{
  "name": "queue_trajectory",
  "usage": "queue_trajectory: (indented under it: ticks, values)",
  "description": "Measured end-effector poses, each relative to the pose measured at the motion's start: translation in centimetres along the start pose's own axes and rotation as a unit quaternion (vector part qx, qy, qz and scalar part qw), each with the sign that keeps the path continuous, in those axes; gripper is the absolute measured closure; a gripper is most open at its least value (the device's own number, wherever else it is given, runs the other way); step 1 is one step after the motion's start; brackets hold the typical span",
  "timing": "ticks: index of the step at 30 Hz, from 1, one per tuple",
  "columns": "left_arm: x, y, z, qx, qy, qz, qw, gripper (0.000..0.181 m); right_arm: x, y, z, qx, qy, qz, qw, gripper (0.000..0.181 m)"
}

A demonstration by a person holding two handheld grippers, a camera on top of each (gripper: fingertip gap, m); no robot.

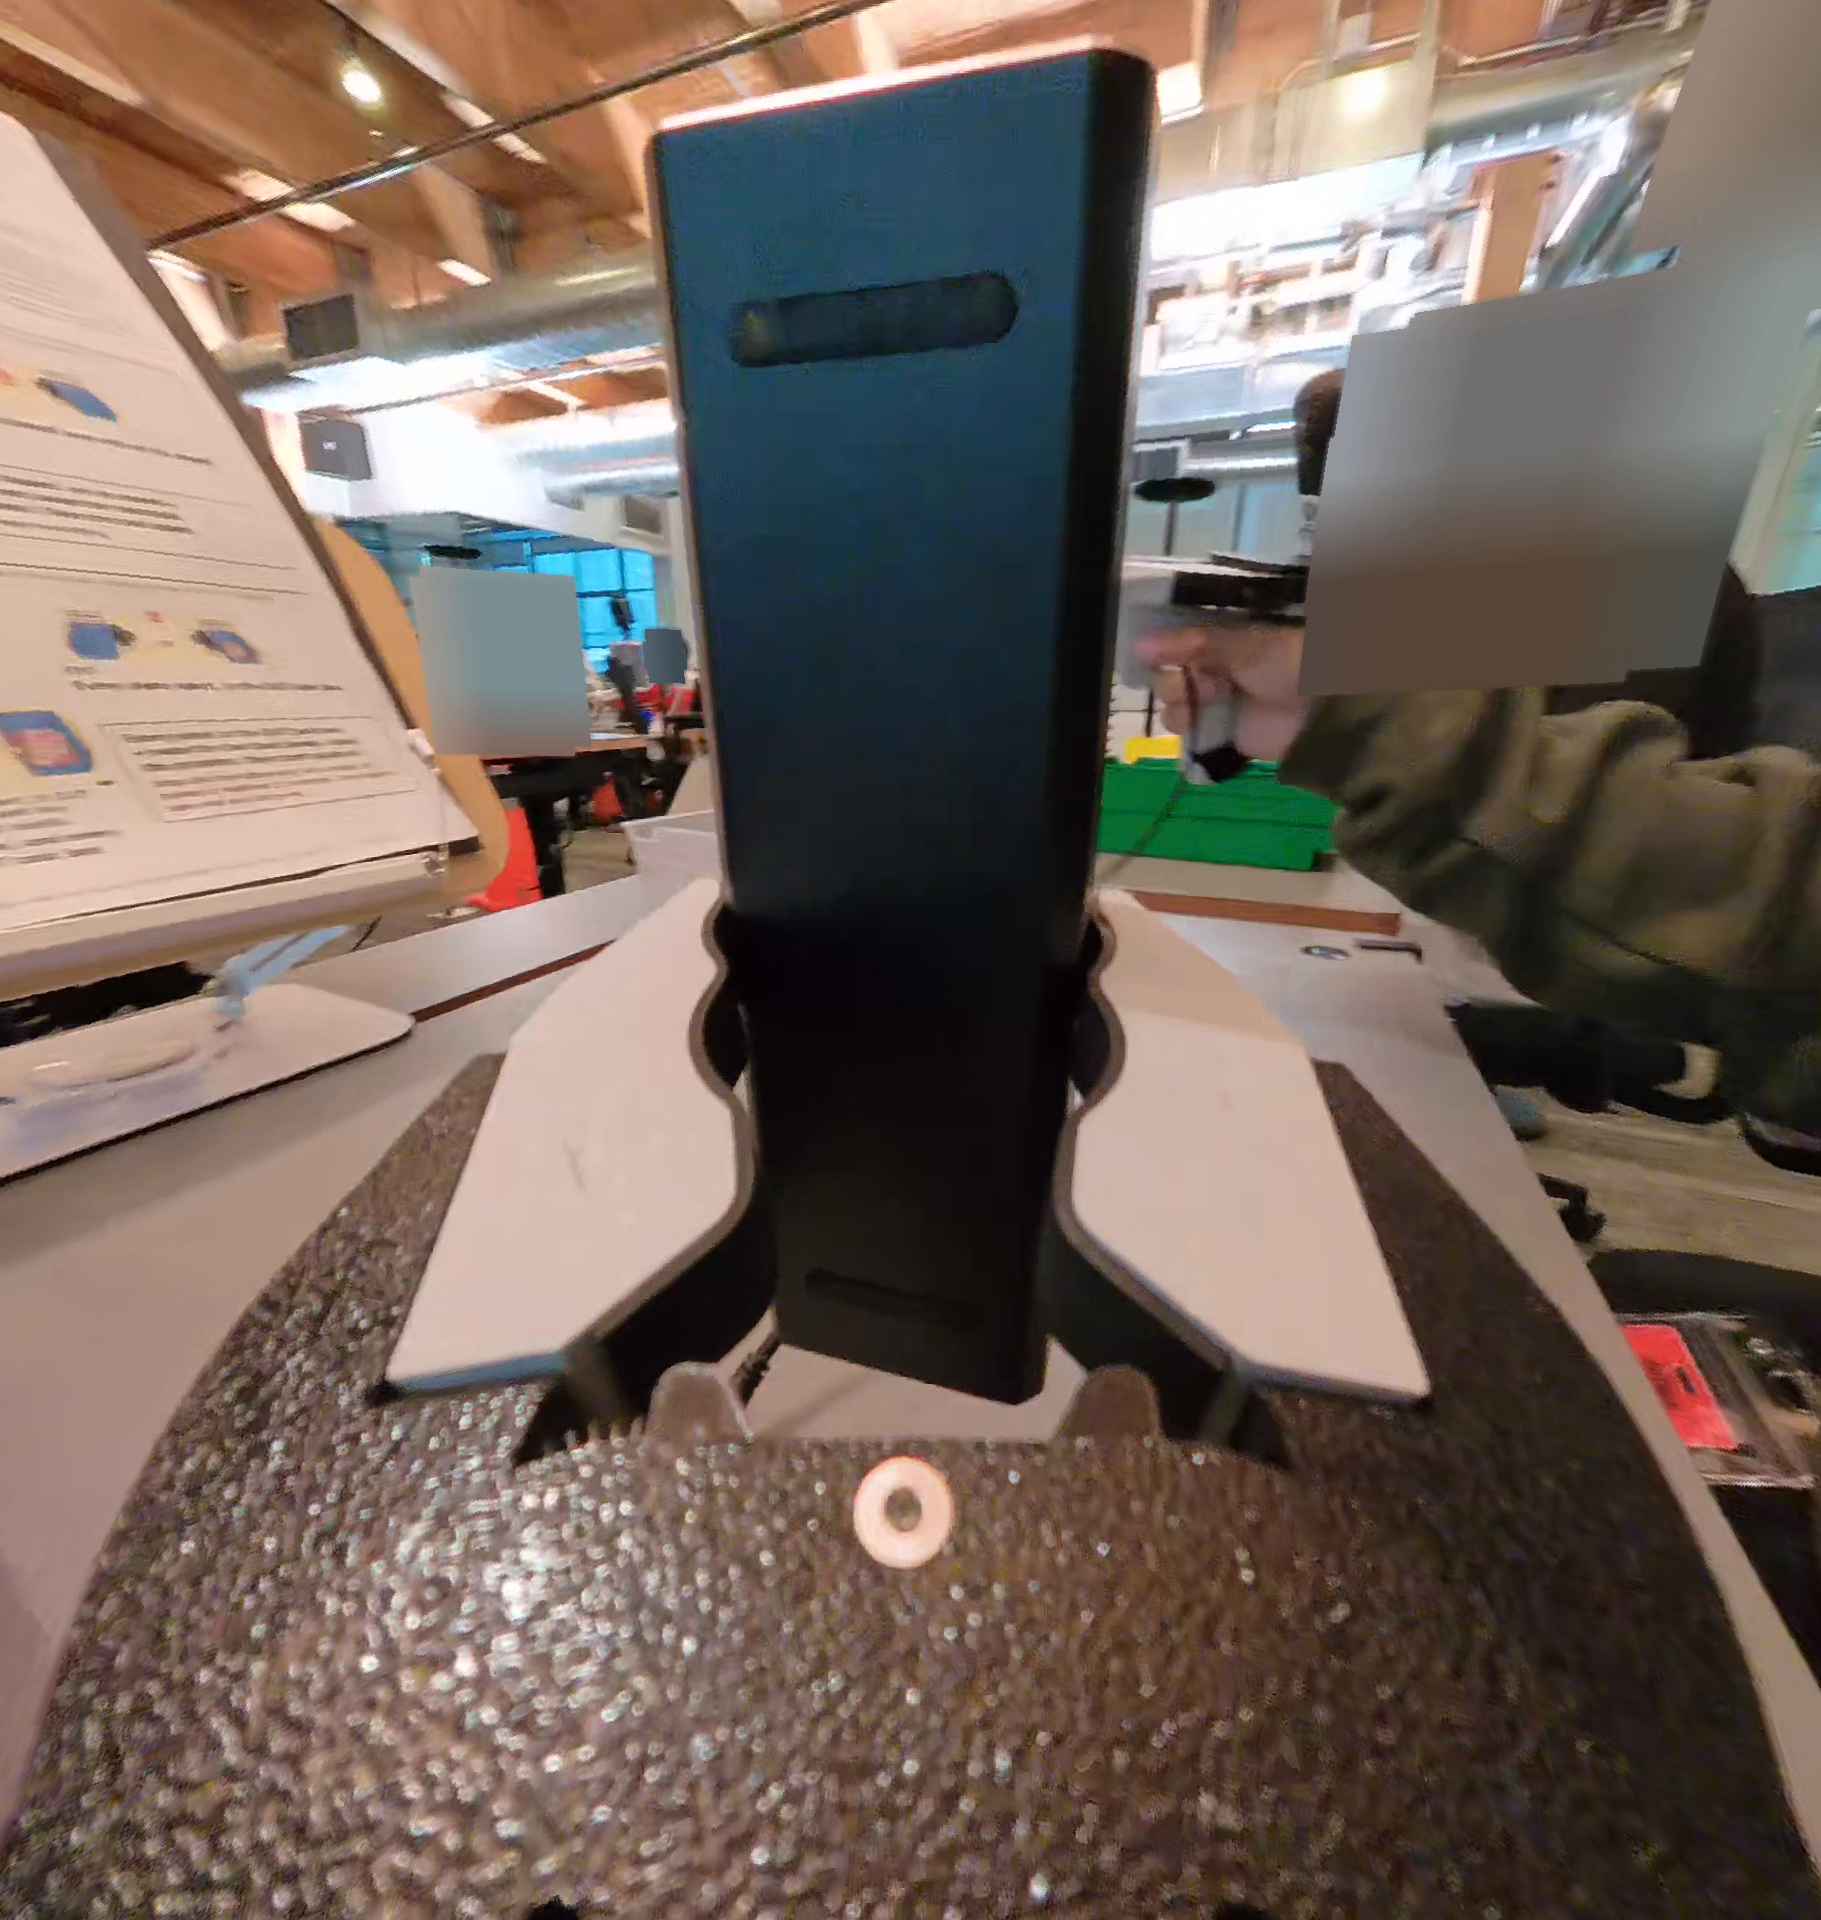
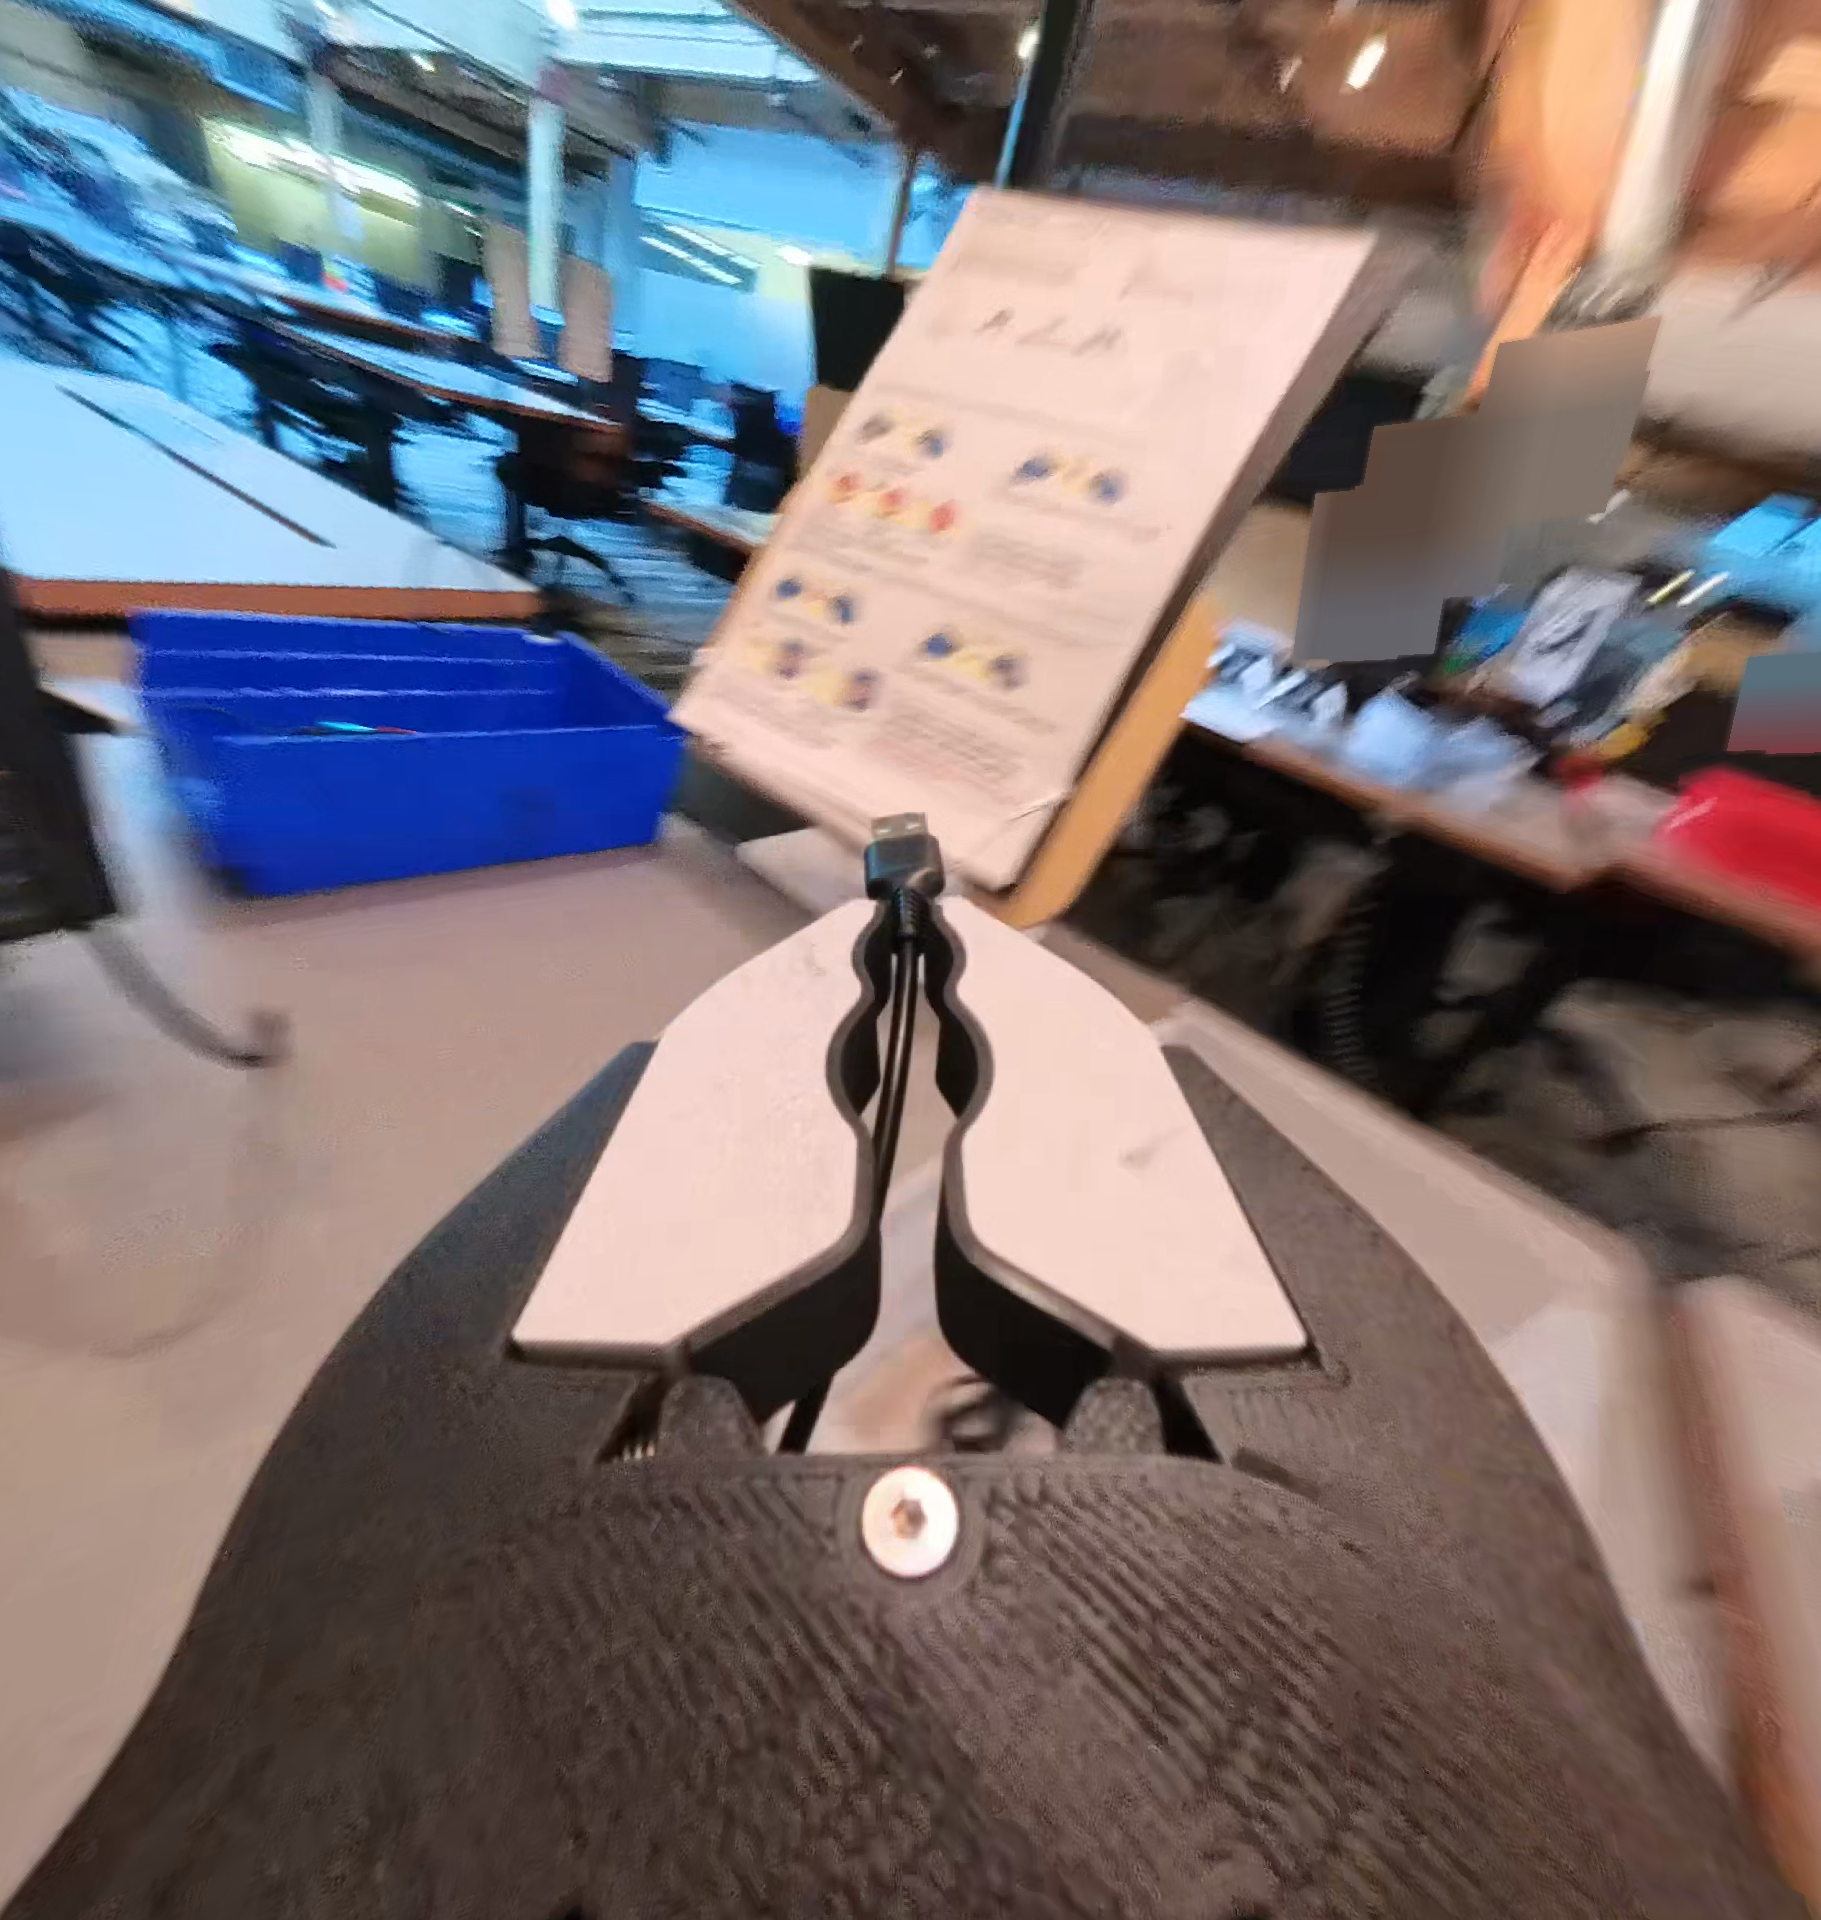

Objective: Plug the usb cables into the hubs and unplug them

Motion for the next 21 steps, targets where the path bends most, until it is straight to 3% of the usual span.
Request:
queue_trajectory:
  ticks: [3, 5, 9, 14, 19, 21]
  values:
    - [0.9, 0.7, 0.3, 0.004, -0.004, 0.020, 1.000, 0.120, -0.3, 4.4, -1.3, -0.112, -0.011, 0.079, 0.990, 0.176]
    - [1.5, 1.1, 0.8, 0.014, -0.022, 0.026, 0.999, 0.121, 0.8, 5.6, -1.1, -0.154, -0.016, 0.078, 0.985, 0.176]
    - [2.2, 1.8, 1.2, 0.012, -0.031, 0.042, 0.999, 0.121, 4.1, 8.4, 4.8, -0.203, -0.131, 0.120, 0.963, 0.176]
    - [2.3, 2.0, 1.5, 0.009, -0.039, 0.051, 0.998, 0.120, 6.4, 7.6, 11.5, -0.234, -0.243, 0.076, 0.938, 0.175]
    - [2.4, 1.9, 1.7, -0.002, -0.036, 0.055, 0.998, 0.121, 6.7, 7.2, 15.4, -0.208, -0.341, 0.016, 0.916, 0.176]
    - [2.4, 1.9, 1.7, -0.002, -0.037, 0.057, 0.998, 0.121, 6.0, 7.8, 17.1, -0.170, -0.405, 0.014, 0.898, 0.163]
Point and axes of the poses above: each gripper's, where its closed fingertips meet, x out along the fingers, z out of its underside, y = z × x across the jaws, the point moved 2 cm from there along -x, back along the fingers, and after that the axes turned 10 degrees about -y, right-handed, at the moved point
